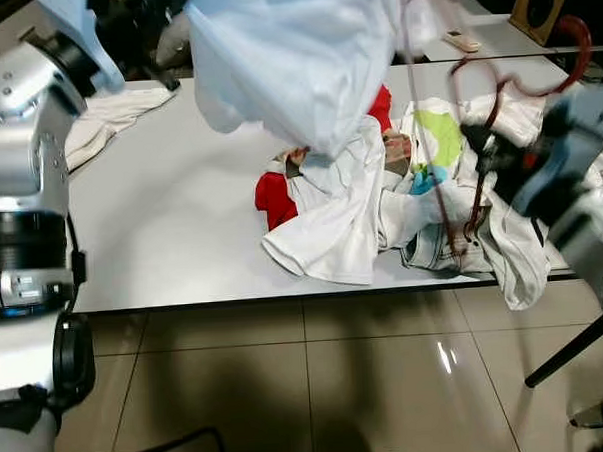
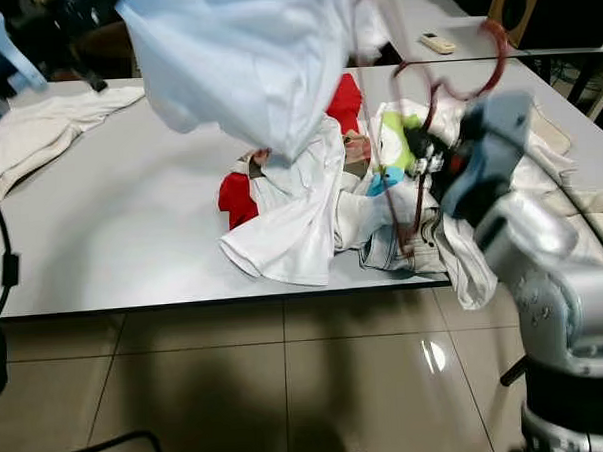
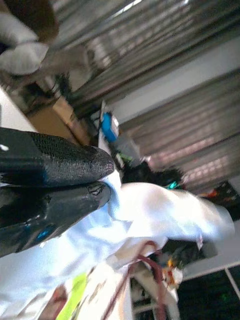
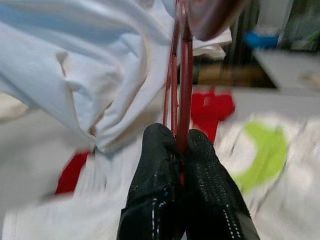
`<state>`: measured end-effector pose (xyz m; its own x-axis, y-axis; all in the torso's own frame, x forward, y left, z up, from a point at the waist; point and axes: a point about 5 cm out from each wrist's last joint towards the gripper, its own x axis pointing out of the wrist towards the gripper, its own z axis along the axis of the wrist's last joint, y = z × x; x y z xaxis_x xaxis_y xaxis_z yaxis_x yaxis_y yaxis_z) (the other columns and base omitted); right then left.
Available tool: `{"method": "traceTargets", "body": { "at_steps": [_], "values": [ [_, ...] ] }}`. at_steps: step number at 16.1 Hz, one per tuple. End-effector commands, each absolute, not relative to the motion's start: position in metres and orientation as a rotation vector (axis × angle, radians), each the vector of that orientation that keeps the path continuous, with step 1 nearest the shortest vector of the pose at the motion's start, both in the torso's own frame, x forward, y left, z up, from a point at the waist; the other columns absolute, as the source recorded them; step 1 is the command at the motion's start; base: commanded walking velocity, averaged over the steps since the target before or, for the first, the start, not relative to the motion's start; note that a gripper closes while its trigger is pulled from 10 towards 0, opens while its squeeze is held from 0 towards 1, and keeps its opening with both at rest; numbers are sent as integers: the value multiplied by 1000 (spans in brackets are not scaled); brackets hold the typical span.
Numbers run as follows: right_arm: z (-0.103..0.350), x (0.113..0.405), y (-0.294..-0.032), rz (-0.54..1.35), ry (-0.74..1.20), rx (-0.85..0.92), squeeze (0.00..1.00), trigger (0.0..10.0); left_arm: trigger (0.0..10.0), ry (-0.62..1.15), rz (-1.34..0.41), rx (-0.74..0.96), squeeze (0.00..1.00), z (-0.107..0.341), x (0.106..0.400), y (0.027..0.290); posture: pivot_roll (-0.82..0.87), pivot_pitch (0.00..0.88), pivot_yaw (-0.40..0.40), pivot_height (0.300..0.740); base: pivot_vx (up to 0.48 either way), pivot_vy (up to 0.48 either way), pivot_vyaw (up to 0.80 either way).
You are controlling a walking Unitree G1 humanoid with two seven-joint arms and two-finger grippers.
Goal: Hang hanger
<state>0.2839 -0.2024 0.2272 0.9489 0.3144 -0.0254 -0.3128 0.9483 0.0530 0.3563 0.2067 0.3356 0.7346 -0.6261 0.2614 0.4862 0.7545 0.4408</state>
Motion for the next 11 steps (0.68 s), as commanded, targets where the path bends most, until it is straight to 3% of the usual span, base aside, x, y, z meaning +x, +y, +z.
{"method": "traceTargets", "body": {
  "at_steps": [1, 5, 9, 11],
  "values": [
    [214, 281, -199, 336, 99, 43, 0, 10000, 0, -398, -675, 375, 0, 331, 354, 200, -20, 0, 17, 740, 0, 0, 0],
    [182, 247, -190, 418, 237, 84, 0, 10000, 0, -319, -788, 372, 0, 304, 347, 181, -15, 0, 24, 740, 0, 0, 0],
    [193, 234, -184, 517, 153, 79, 0, 10000, 0, -251, -891, 409, 0, 286, 340, 172, -23, 0, 41, 740, 0, 0, 0],
    [207, 229, -181, 582, 73, 98, 0, 10000, 0, -78, -1169, 433, 0, 261, 314, 161, -22, 0, 46, 740, 0, 0, 0]
  ]
}}
